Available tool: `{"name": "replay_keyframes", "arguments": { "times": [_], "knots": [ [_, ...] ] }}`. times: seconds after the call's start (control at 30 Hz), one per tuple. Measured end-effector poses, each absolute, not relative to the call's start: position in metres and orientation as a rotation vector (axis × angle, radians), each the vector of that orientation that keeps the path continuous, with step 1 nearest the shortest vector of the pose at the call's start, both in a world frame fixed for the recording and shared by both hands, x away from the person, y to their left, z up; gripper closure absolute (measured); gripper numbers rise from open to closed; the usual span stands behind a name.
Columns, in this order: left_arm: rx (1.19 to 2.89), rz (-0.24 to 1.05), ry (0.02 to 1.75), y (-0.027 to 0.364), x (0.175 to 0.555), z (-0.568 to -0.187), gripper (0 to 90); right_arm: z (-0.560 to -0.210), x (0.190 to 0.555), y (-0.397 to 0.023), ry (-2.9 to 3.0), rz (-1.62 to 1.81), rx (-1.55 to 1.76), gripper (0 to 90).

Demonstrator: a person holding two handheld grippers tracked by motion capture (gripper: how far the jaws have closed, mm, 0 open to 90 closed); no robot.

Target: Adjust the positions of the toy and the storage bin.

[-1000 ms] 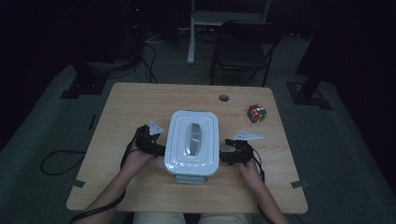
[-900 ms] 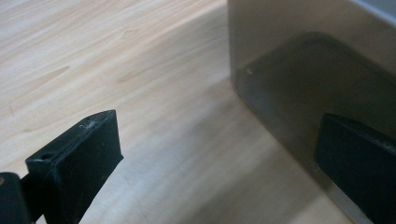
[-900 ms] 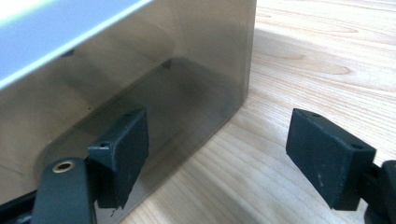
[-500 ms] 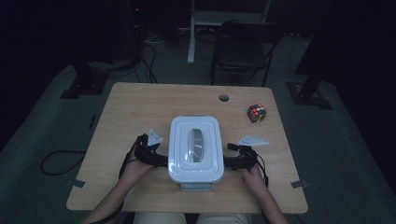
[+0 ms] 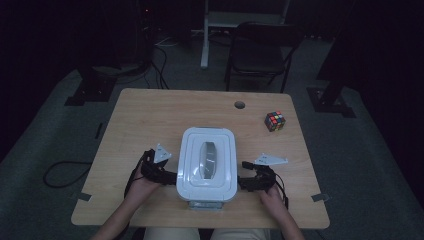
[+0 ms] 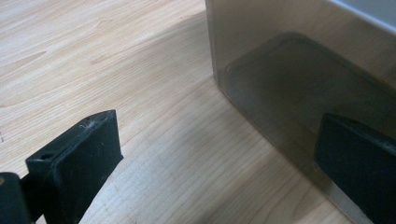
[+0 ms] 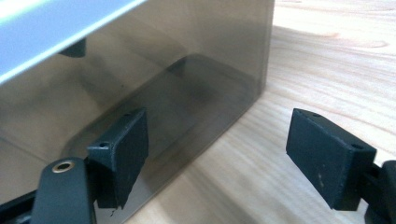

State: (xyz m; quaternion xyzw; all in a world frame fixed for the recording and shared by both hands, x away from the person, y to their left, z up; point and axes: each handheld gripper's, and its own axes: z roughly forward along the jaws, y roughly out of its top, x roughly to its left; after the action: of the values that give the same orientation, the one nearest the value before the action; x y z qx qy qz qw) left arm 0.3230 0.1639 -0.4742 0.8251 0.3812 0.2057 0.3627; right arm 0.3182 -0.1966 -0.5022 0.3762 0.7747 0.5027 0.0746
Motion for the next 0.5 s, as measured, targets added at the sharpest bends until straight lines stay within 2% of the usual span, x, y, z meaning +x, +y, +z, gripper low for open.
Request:
{"name": "replay_keyframes", "arguments": {
  "times": [0.23, 0.3, 0.5],
  "knots": [
    [2.099, 0.466, 0.976, 0.169, 0.323, -0.476, 1.3, -0.502, 0.317, -0.2, 2.307, 1.49, 1.123, 17.2],
    [2.096, 0.459, 0.972, 0.17, 0.324, -0.477, 1.3, -0.503, 0.319, -0.201, 2.307, 1.49, 1.126, 13.8],
    [2.096, 0.438, 1.005, 0.18, 0.328, -0.486, 1.3, -0.5, 0.324, -0.213, 2.256, 1.498, 1.167, 13.3]
  ]
}}
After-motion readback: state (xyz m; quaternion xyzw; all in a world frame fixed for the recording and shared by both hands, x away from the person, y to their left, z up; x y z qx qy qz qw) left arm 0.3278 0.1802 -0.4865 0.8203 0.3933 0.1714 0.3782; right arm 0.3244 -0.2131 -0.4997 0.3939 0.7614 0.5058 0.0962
